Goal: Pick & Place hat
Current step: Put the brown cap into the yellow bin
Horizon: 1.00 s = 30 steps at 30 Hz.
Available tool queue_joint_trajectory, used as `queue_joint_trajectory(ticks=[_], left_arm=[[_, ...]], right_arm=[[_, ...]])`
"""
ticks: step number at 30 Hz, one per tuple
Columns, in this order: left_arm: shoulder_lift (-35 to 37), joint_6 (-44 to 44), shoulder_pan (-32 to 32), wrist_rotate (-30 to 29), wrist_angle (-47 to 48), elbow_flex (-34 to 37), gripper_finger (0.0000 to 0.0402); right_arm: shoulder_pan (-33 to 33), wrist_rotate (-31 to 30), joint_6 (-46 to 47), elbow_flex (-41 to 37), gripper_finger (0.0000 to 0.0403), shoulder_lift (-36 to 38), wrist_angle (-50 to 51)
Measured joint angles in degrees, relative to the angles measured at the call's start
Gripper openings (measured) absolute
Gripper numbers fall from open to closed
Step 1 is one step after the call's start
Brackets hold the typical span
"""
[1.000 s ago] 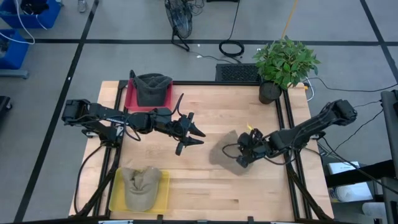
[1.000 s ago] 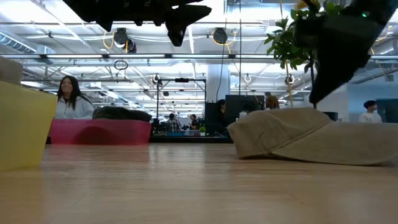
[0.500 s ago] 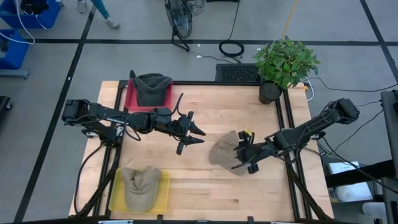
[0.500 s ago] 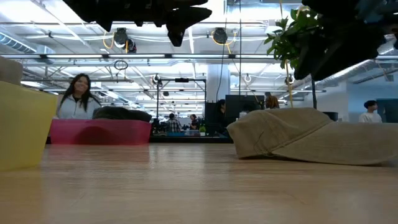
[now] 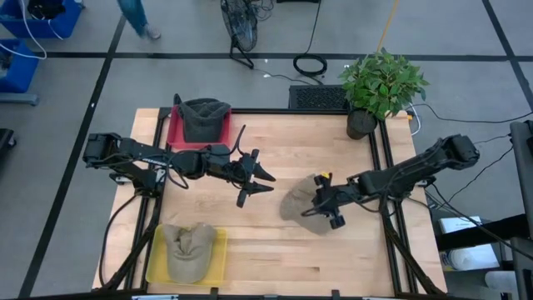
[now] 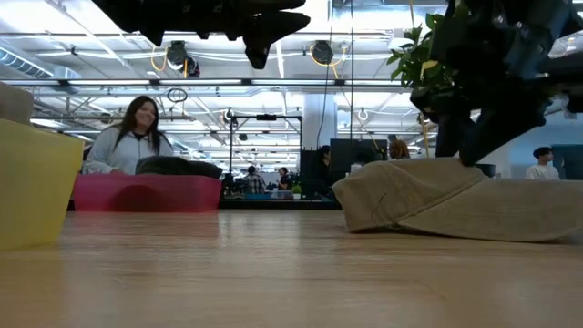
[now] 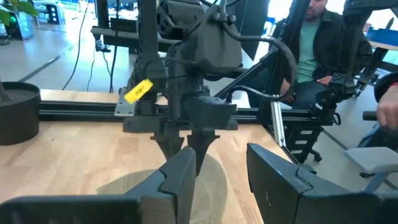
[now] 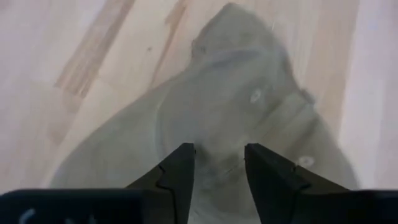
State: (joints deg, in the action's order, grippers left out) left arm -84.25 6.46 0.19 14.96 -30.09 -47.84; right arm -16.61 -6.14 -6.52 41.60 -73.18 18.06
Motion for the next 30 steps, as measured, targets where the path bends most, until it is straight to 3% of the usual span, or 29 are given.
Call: queue_joint_trajectory(ticks=[9, 16, 22, 30], left_arm=[[0.0, -0.4, 0.0, 0.0, 1.7, 0.0, 0.0147], [0.0, -0.3, 0.0, 0.0, 1.7, 0.0, 0.0147], [0.0, -0.7, 0.0, 0.0, 1.6, 0.0, 0.0147], [0.0, -0.7, 0.0, 0.0, 1.6, 0.0, 0.0147]], right_arm=[[1.3, 1.8, 1.0, -0.9, 0.0097, -0.6, 0.2], [-0.4, 1.7, 1.3, -0.9, 0.001, -0.6, 0.2], [-1.5, -1.9, 5.9, -0.9, 0.0004, -0.1, 0.1], [-1.2, -5.8, 22.8, -0.9, 0.0003, 1.5, -9.6]])
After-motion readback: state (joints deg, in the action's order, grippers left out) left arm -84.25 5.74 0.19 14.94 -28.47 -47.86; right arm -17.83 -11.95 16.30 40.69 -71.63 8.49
